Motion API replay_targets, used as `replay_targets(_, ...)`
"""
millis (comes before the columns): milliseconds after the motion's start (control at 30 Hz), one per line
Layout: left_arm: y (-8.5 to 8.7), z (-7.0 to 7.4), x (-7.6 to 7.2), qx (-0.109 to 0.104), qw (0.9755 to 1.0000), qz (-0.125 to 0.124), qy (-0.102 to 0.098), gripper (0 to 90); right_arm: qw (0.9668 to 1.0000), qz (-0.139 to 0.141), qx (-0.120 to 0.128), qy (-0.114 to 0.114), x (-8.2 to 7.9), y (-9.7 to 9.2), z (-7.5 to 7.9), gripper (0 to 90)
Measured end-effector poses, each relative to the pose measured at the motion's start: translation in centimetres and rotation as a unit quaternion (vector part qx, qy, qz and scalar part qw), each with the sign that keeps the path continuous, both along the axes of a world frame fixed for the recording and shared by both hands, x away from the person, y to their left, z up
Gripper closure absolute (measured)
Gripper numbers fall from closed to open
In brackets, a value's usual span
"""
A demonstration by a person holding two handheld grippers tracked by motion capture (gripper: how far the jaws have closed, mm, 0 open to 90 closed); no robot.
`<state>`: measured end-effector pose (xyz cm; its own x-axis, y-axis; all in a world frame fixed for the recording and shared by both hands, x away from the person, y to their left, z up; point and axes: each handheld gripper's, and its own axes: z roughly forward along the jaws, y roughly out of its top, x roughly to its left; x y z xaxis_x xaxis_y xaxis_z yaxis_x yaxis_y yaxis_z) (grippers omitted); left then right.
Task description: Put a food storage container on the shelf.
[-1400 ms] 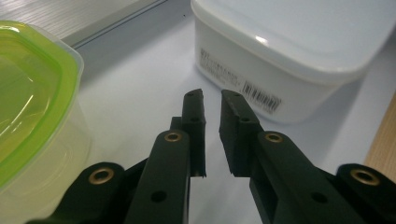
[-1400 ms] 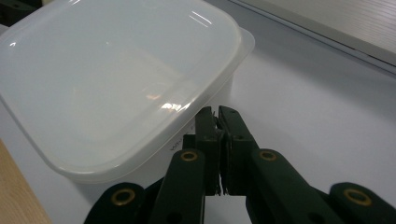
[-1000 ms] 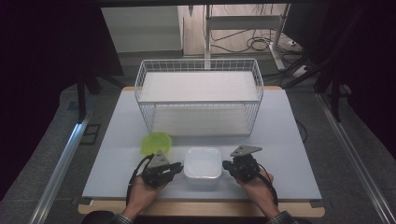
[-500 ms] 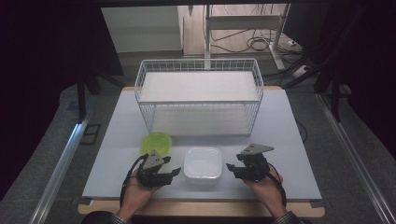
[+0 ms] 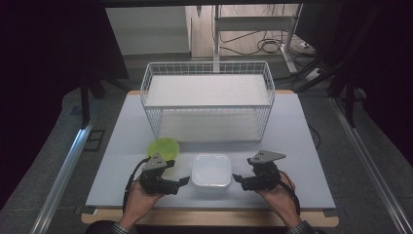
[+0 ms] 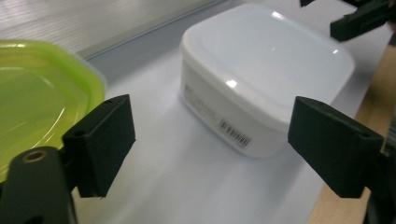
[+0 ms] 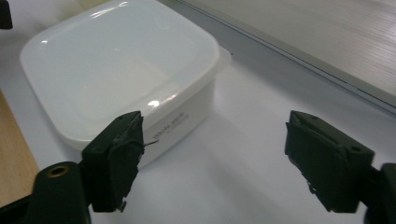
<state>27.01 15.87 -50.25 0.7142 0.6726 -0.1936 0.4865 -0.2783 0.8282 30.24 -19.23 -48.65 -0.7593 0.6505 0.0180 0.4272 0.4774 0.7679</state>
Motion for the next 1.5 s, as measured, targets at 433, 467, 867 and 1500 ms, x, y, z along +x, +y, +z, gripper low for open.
replay_targets(433, -1.8, 0.9, 1.1, 0.015, 0.9995, -0.027, -0.003, 7.2, 0.9996, 0.003, 0.015, 0.023, 0.0, 1.3, 0.8, 6.1)
replay_targets(467, -2.0, 0.9, 1.3, 0.019, 0.9994, -0.028, -0.002, 7.6, 0.9995, 0.002, 0.019, 0.023, 0.0, 1.4, 0.8, 6.0)
replay_targets(867, -3.9, 0.1, 3.3, 0.043, 0.9978, -0.044, 0.025, 11.8, 0.9964, 0.004, 0.029, 0.079, 1.5, 3.1, 0.2, 15.5)
replay_targets(1500, -3.2, 0.8, 1.0, 0.015, 0.9949, -0.042, 0.091, 44.7, 0.9807, -0.010, 0.076, 0.180, 0.1, 2.0, 0.7, 59.2)
